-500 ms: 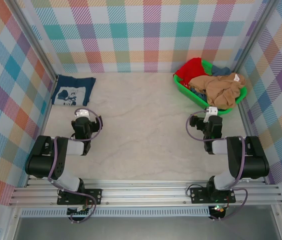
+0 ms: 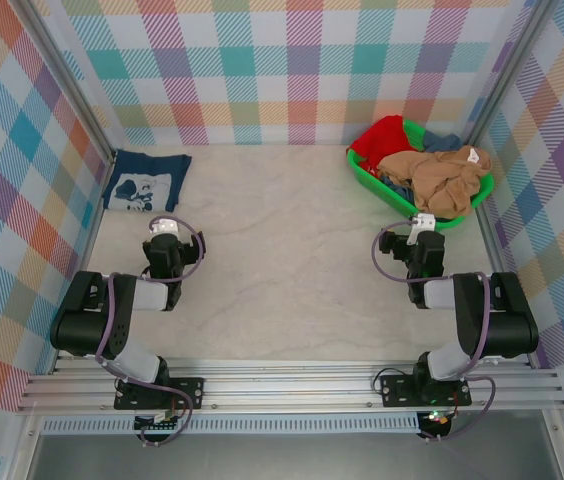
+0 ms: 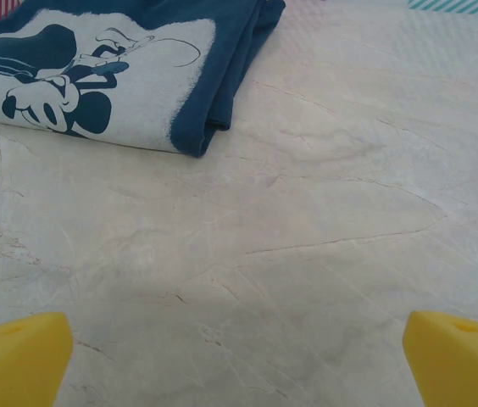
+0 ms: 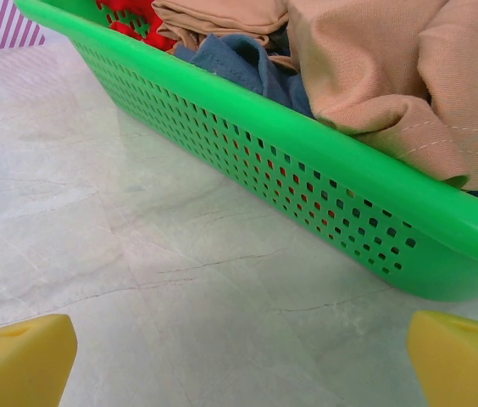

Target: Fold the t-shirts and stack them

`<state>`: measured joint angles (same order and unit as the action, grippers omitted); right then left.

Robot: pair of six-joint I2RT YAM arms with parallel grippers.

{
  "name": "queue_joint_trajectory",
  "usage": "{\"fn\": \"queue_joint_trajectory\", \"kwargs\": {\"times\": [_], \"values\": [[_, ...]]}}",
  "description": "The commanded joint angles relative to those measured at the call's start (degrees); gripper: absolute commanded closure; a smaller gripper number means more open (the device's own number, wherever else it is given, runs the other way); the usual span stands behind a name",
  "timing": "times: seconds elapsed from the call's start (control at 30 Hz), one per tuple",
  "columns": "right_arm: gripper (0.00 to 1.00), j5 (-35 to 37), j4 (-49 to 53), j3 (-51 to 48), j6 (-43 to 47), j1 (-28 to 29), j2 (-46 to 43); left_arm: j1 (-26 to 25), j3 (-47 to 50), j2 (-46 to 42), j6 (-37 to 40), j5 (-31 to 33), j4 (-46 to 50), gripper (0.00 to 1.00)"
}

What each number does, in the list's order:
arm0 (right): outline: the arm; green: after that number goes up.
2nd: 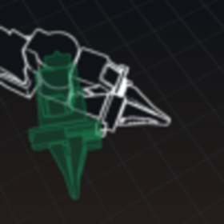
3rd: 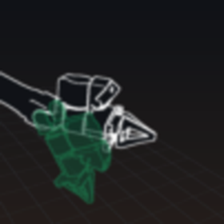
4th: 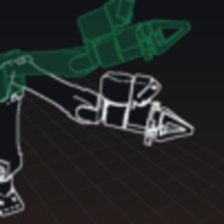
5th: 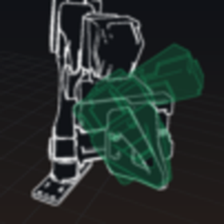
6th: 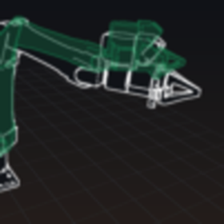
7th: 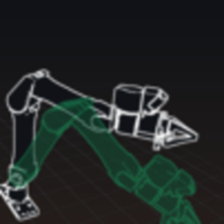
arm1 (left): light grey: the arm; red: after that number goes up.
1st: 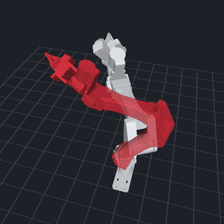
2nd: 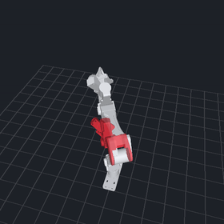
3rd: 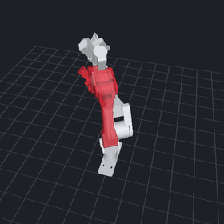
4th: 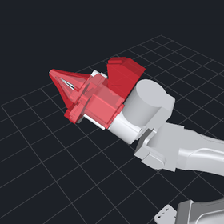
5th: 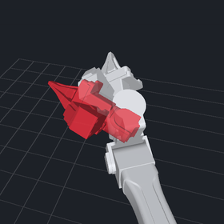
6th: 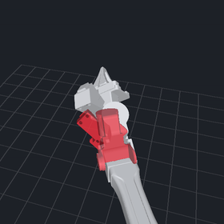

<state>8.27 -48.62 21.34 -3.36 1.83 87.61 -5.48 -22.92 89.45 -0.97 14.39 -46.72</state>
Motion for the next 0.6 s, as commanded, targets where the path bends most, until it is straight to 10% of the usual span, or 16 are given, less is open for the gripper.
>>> {"fn": "queue_joint_trajectory", "kwargs": {"times": [0.0,0.37,0.57], "values": [[0.00,-0.89,-1.31,0.89,0.82,-0.47,0.19,0.47,0.04,0.05,0.36,-0.42,-1.71,0.00],[0.00,-2.19,-4.82,-1.37,1.82,-0.23,-1.65,-0.29,0.37,-1.32,0.48,2.11,-1.73,0.00],[0.00,12.93,22.00,6.75,3.53,6.04,-24.79,-11.52,-1.07,-17.36,5.44,18.76,7.52,0.00]]}}
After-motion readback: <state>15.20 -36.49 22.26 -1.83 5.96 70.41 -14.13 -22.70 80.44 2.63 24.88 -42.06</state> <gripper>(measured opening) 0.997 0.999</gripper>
